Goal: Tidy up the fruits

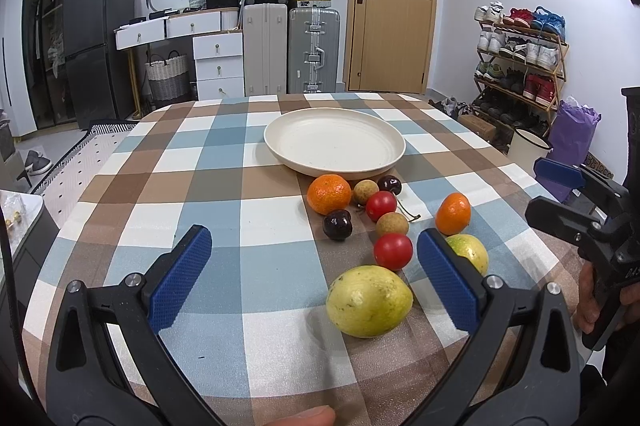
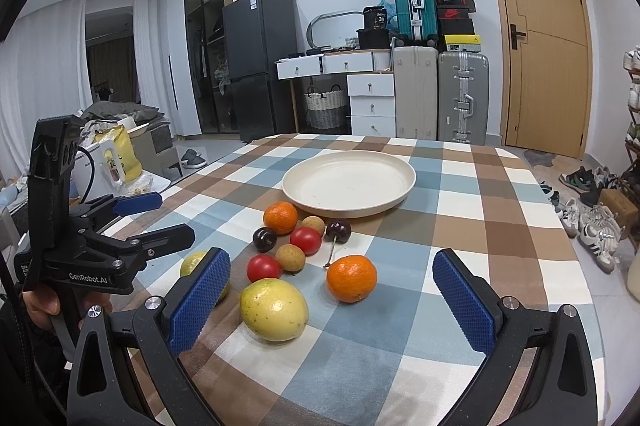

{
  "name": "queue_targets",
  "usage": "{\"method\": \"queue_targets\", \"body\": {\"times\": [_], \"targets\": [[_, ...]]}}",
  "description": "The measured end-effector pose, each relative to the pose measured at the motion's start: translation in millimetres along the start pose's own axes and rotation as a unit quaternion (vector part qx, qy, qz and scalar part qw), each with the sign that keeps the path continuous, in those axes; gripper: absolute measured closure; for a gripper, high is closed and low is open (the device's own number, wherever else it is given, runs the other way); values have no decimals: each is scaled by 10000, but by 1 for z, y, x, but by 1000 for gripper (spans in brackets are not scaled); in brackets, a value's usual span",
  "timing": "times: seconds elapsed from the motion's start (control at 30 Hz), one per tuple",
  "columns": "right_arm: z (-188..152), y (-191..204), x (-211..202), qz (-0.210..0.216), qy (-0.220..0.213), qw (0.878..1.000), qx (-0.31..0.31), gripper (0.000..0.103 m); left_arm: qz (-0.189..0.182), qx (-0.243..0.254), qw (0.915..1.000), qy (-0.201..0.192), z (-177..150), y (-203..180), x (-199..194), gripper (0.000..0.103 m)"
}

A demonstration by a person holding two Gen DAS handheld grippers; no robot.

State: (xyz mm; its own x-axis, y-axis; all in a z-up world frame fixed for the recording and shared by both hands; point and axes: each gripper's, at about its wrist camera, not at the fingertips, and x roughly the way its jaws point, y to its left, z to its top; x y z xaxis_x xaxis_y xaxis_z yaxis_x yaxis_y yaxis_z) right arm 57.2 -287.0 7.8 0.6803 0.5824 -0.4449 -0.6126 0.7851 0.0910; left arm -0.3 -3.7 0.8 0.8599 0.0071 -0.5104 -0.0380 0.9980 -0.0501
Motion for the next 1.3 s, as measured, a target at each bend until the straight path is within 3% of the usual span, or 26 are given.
{"method": "queue_targets", "body": {"times": [0.27, 0.77, 0.93, 1.07, 1.3], "targets": [[0, 2, 5, -261, 93, 9996, -10, 0, -36, 7, 10000, 4, -2, -5, 2, 0], [1, 2, 19, 109, 828, 9963, 213, 0, -265, -136, 9987, 421, 1, 4, 9, 0], [-2, 9, 23, 205, 1077, 9939, 108, 1, -231, 25, 9982, 556, 1, -1, 13, 0], [-4, 12, 30, 305, 1243, 9917, 148, 3, -331, 57, 9972, 674, 0, -1, 17, 1], [-11, 19, 45, 400, 1622, 9858, 161, 13, -599, 223, 9926, 1032, -5, -7, 28, 12]]}}
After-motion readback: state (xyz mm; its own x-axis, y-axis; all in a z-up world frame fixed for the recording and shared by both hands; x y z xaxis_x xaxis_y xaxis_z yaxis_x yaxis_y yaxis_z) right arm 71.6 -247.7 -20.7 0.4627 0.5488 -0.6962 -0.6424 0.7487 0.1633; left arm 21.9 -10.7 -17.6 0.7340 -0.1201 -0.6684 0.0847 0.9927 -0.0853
